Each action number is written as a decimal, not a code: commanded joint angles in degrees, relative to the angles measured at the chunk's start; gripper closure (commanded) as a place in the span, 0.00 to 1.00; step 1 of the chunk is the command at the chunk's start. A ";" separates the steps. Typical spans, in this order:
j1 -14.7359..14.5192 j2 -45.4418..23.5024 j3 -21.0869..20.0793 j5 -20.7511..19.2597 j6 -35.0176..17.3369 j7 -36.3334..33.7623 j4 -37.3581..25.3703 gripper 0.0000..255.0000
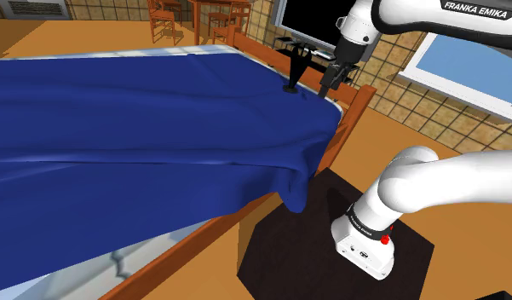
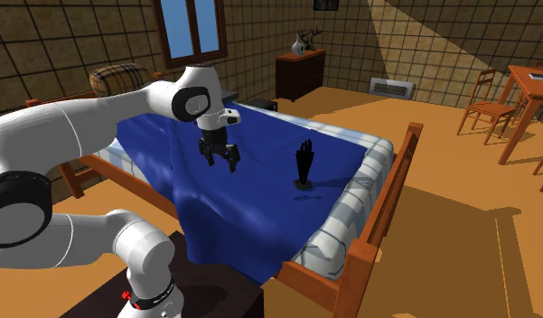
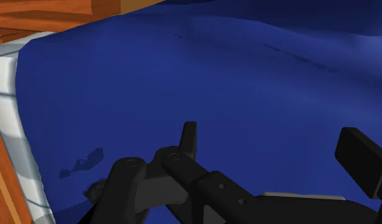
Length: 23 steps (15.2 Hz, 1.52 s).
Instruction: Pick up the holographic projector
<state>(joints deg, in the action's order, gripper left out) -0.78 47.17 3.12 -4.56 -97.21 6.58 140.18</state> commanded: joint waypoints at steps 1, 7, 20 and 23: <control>0.00 0.00 0.00 0.00 0.00 0.00 0.00 0.00; 1.03 -12.09 4.72 -1.10 -2.54 4.00 -10.38 0.00; 2.28 -39.52 14.26 3.97 -0.46 14.22 -40.80 0.00; 3.37 -46.85 16.23 6.87 1.89 16.92 -50.18 0.00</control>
<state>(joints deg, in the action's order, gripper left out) 2.11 3.26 18.51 1.17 -95.98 22.26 93.47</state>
